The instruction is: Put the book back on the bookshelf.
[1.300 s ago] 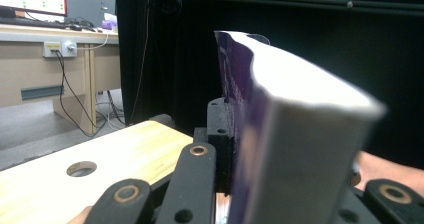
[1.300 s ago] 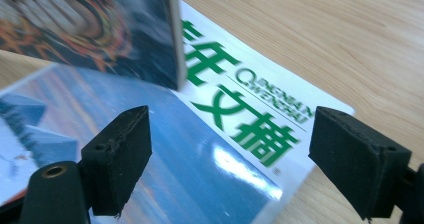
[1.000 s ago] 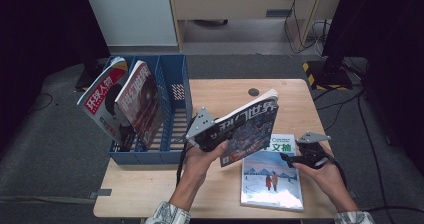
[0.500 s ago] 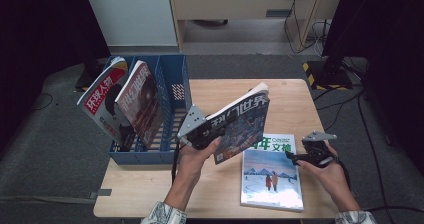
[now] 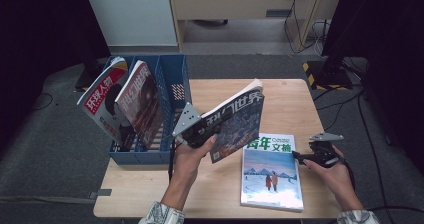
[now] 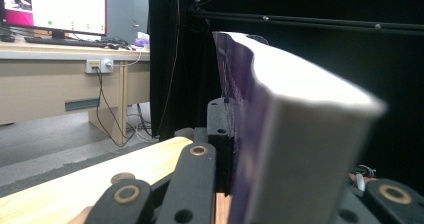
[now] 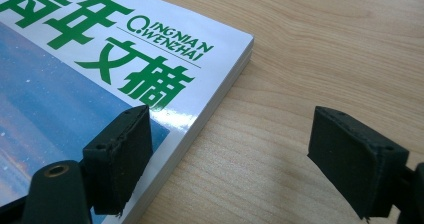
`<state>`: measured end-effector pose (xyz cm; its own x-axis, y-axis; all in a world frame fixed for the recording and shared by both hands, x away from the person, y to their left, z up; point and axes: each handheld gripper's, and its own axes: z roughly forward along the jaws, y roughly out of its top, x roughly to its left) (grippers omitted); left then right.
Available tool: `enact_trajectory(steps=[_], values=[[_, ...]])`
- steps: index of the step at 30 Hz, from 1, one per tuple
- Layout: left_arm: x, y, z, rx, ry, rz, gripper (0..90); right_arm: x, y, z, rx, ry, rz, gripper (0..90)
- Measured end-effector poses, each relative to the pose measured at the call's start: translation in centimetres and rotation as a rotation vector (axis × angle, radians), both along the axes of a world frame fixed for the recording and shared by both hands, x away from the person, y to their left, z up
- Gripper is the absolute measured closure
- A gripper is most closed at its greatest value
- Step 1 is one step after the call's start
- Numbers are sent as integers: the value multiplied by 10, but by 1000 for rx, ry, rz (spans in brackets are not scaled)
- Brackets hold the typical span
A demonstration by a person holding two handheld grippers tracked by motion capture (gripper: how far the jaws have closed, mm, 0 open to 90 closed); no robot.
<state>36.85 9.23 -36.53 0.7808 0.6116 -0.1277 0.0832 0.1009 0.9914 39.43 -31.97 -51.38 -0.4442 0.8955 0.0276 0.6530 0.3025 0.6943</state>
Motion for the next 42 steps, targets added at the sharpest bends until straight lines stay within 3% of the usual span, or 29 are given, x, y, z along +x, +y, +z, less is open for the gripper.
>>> enact_trajectory(steps=[12, 19, 26, 33, 42], values=[[-4, 11, 12, -25, -12, 21, 824, 2, -7, -5, 55, 17, -5, 159], [-5, 16, 16, -30, -12, 31, 824, 2, -18, -1, 73, -12, -30, 178], [-5, 20, 17, -29, -10, 38, 824, 2, -20, -5, 26, 10, -47, 177], [-6, 23, 19, -29, -12, 49, 824, 3, -17, -13, -42, 61, -15, 162], [-10, 30, 27, -45, -18, 62, 824, 1, -17, -16, -32, 33, -21, 153]])
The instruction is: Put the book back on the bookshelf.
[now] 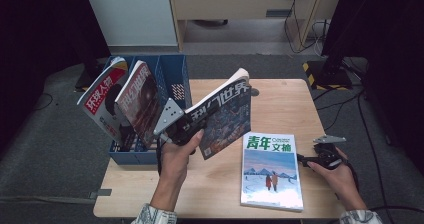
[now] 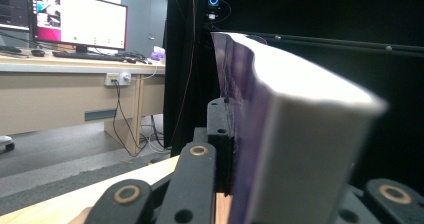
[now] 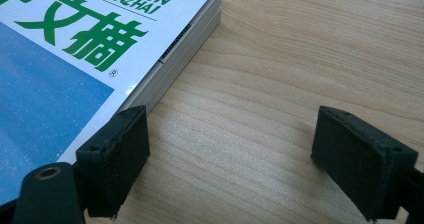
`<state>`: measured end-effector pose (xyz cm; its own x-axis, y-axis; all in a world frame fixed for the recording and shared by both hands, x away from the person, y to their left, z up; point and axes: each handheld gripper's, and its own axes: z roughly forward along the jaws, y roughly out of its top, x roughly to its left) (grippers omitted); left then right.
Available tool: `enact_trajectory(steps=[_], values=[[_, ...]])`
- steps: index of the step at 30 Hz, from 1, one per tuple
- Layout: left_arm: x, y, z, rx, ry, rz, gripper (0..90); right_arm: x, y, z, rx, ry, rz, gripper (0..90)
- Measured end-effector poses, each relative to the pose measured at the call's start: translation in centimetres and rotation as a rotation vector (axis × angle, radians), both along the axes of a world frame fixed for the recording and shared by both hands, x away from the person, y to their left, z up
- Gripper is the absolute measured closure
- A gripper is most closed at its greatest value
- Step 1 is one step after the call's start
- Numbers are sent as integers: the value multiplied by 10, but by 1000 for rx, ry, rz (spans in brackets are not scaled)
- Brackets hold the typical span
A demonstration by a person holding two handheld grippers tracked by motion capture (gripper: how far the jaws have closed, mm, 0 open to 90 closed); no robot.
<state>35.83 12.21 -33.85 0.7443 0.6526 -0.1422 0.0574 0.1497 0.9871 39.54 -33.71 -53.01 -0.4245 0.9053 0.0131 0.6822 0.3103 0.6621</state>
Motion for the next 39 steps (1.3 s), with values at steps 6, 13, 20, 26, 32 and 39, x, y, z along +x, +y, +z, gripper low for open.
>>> enact_trajectory(steps=[6, 13, 20, 26, 32, 39], values=[[-2, 6, 5, -3, -6, 15, 824, 0, 0, 0, 7, -4, -2, 152], [-7, 15, 13, -13, -17, 28, 824, -1, 0, -1, 8, -8, -4, 151], [-10, 27, 20, -21, -28, 55, 823, -1, 0, -1, 8, -8, -4, 151], [-11, 35, 23, -31, -29, 65, 824, -1, 0, -1, 8, -9, -5, 151], [-11, 42, 24, -25, -24, 83, 824, -1, -1, -1, 5, -17, -3, 151], [-12, 51, 26, -40, -21, 102, 824, -2, -1, -2, 15, -24, -3, 148]])
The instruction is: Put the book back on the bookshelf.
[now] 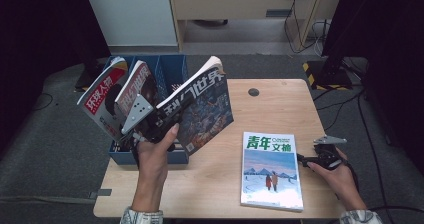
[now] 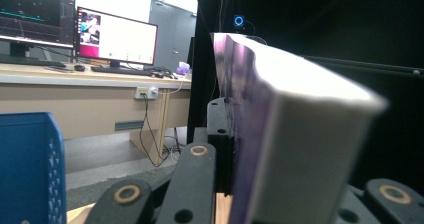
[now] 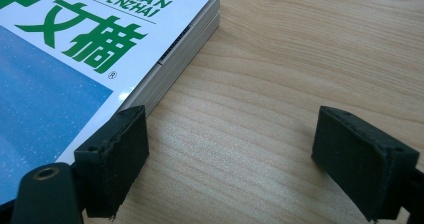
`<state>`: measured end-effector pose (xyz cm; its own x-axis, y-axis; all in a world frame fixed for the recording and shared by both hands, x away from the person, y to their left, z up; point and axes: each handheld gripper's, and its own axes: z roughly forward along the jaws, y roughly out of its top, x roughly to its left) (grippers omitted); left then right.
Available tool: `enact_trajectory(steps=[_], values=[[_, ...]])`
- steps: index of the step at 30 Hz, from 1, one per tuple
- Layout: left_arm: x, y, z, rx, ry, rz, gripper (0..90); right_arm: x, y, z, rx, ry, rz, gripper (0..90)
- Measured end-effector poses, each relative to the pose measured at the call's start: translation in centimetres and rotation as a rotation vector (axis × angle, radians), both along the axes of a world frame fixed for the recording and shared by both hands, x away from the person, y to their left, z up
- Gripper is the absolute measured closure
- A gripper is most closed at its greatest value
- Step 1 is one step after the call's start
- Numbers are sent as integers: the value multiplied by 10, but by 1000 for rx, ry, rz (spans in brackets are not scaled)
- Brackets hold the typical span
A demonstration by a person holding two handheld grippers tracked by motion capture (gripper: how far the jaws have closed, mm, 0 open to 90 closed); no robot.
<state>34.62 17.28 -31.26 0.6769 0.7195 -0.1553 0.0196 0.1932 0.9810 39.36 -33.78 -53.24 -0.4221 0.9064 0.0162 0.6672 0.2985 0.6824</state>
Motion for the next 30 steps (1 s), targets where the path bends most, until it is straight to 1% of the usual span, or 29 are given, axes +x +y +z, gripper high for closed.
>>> enact_trajectory(steps=[1, 9, 30], values=[[0, 1, 0, 1, 0, 2, 824, 0, 0, 0, 0, -6, -1, 147], [-2, 11, 3, -18, -4, 21, 823, 0, 0, -1, 0, -11, 0, 146], [-10, 43, 15, -56, -6, 105, 823, 0, 0, -1, 3, -13, 0, 146]])
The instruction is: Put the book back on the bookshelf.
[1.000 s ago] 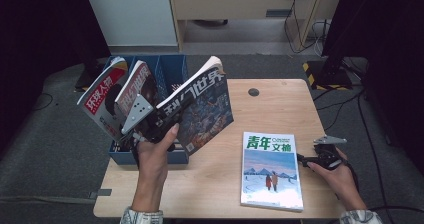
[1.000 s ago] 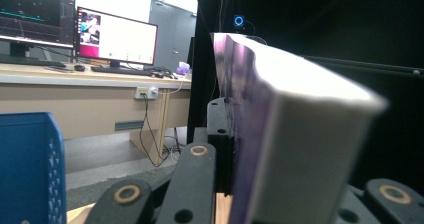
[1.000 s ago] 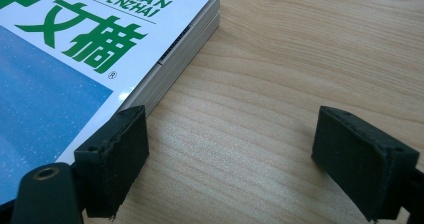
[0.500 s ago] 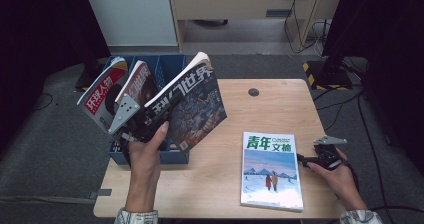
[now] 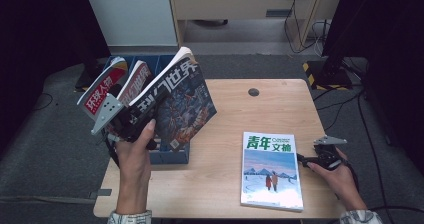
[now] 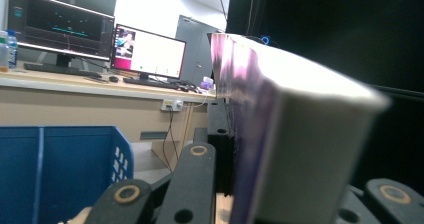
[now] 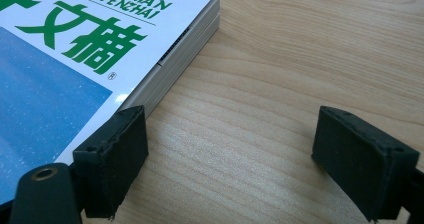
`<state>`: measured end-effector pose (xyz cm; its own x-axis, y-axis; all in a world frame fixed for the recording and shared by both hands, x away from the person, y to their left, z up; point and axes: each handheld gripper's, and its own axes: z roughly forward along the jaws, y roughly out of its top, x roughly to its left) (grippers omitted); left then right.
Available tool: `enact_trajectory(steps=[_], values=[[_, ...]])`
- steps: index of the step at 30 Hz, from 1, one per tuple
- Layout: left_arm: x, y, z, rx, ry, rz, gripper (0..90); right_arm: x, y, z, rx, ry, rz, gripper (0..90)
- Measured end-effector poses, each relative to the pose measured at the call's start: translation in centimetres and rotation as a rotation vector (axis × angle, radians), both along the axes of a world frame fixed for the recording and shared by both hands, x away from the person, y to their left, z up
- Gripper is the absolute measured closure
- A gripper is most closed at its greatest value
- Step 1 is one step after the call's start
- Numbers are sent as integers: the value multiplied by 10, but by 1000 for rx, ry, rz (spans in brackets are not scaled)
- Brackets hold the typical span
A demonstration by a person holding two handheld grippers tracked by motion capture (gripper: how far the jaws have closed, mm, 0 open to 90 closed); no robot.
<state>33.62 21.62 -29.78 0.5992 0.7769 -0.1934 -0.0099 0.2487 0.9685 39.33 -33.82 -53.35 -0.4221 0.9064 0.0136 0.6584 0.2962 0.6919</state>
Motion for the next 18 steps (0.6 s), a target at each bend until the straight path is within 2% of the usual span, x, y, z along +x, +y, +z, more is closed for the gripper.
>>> enact_trajectory(steps=[11, 18], values=[[1, 18, -2, -20, 9, 35, 824, 0, 0, 0, 0, -1, 1, 146], [-2, 28, 2, -16, 12, 52, 823, 0, 0, 0, 0, -1, 1, 145]])
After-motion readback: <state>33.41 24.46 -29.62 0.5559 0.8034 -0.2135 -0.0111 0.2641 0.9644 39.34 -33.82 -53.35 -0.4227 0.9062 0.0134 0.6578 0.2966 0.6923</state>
